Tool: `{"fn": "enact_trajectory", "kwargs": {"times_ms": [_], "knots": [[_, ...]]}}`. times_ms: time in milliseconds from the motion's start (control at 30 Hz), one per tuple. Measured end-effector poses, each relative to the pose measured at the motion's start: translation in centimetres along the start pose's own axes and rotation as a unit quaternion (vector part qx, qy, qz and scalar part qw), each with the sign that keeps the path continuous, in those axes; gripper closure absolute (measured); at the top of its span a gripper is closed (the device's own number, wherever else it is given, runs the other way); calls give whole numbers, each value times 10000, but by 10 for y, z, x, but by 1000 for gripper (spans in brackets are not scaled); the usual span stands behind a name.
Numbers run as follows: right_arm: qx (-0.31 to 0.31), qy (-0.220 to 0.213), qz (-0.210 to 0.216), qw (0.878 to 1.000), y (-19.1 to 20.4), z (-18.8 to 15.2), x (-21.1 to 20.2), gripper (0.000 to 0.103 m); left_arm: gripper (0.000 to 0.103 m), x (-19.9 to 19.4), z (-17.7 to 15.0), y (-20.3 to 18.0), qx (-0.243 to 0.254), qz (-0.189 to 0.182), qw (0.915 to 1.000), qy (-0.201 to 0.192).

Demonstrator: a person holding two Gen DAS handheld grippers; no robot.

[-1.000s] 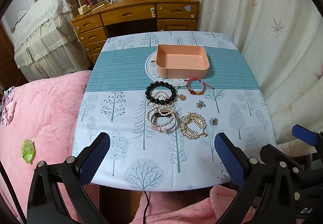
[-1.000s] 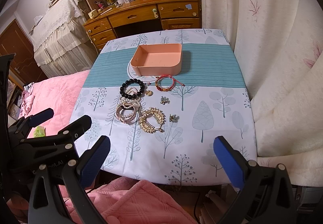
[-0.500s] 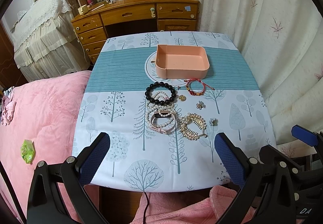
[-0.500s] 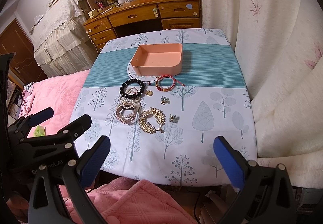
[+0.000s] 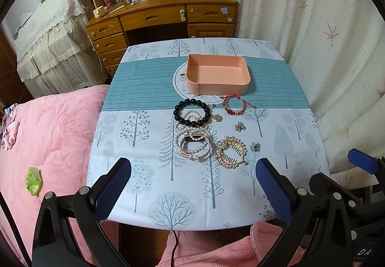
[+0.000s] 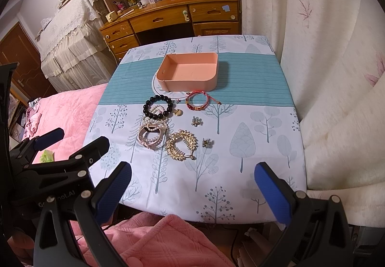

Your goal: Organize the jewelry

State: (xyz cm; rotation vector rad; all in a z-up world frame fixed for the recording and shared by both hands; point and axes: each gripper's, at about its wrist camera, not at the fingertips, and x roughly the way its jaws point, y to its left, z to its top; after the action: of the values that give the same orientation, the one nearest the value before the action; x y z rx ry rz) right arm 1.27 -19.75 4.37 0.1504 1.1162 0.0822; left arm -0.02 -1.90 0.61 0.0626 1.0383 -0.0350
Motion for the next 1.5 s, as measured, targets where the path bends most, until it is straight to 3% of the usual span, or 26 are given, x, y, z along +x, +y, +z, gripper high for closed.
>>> {"fn": "enact_trajectory", "kwargs": {"times_ms": [633, 967, 1100, 1333, 1500], "knots": [[11, -9, 3, 10000, -10, 1, 2, 1, 1, 2, 9, 2, -7, -3, 10000, 53], [-57, -31, 194, 9998, -9, -3, 12, 1, 1, 30, -8, 31, -507, -393, 9957, 667], [25, -126, 29, 9999, -13, -6, 23, 1, 1, 50, -15, 45, -675, -486, 9925, 896], [-306, 284, 170, 9990, -10, -20, 63, 1, 1, 93, -30, 53, -178, -311, 9924, 1173], [-1004, 146, -33, 9948, 2, -28, 83, 1, 1, 121, -31, 57, 8, -742, 9907, 1136]]}}
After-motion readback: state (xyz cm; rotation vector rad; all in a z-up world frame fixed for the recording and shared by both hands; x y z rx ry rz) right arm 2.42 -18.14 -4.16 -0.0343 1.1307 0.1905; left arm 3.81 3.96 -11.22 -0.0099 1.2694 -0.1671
